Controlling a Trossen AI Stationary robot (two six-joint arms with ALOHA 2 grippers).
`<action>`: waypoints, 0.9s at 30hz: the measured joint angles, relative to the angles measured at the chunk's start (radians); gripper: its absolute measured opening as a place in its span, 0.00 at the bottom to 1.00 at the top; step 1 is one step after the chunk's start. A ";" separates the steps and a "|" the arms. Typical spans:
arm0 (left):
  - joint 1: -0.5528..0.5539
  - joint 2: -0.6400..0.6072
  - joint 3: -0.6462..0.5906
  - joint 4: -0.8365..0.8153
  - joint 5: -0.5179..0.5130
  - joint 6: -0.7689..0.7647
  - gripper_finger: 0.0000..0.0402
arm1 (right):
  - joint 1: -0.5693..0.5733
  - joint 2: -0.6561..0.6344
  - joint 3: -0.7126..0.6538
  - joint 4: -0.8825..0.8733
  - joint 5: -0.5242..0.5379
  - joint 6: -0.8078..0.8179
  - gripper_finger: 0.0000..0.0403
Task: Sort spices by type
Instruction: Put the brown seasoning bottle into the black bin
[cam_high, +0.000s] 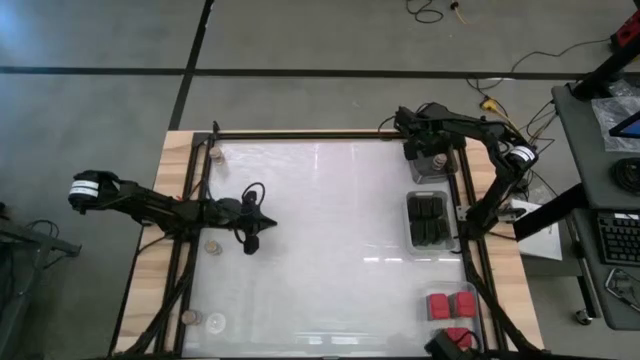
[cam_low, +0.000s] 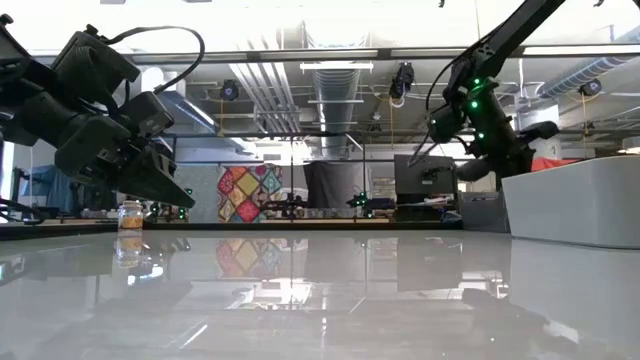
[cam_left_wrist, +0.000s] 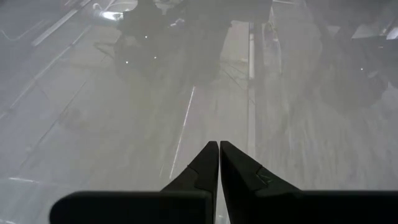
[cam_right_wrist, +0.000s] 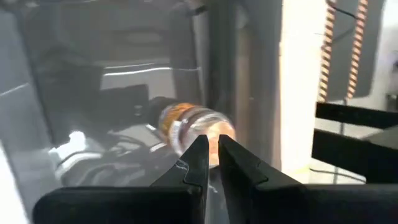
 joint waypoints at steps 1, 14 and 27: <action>0.000 0.000 0.000 0.000 0.000 0.000 0.00 | 0.001 0.000 -0.007 -0.004 0.015 0.018 0.07; 0.000 0.000 0.000 0.000 0.004 0.000 0.00 | 0.007 0.004 -0.030 0.012 0.057 0.087 0.07; 0.000 0.000 0.000 0.001 0.006 0.000 0.00 | 0.041 0.004 -0.087 0.046 -0.006 0.071 0.07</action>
